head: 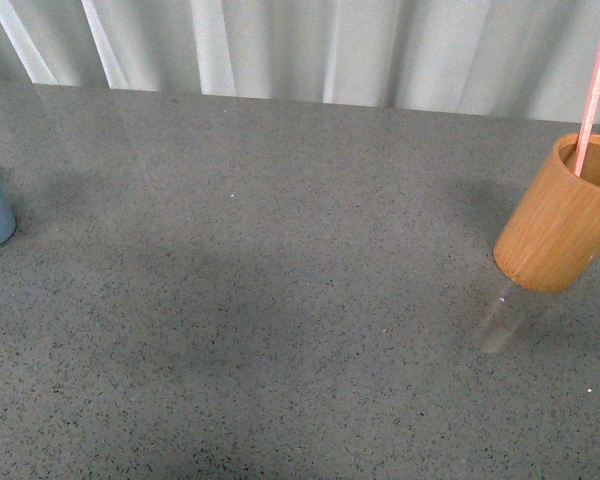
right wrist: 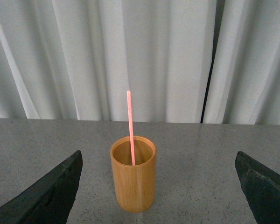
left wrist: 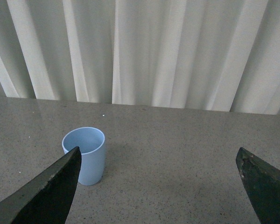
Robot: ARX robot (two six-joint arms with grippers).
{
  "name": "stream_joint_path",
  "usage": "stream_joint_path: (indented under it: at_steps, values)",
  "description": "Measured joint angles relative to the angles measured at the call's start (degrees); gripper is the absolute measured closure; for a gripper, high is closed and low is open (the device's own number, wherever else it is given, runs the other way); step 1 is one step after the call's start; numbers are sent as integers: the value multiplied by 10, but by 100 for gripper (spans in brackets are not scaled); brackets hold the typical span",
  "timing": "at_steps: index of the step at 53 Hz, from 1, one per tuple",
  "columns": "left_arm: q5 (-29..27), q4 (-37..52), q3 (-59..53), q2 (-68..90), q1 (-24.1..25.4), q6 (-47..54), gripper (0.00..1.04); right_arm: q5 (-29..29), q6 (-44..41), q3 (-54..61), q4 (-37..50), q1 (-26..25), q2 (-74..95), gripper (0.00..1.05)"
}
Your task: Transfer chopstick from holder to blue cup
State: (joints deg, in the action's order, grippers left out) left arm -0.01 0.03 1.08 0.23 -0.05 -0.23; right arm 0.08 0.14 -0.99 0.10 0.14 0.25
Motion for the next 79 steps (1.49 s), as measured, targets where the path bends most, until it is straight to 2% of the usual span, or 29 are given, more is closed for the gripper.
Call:
stream_joint_path:
  at_steps: [76, 78, 79]
  values:
    - [0, 0, 0, 0, 0, 0, 7, 0, 0, 0, 0, 0, 0, 10]
    - [-7, -3, 1, 3, -2, -2, 7, 0, 0, 0, 0, 0, 0, 10]
    - [-50, -43, 14, 21, -13, -21, 7, 0, 0, 0, 0, 0, 0, 10]
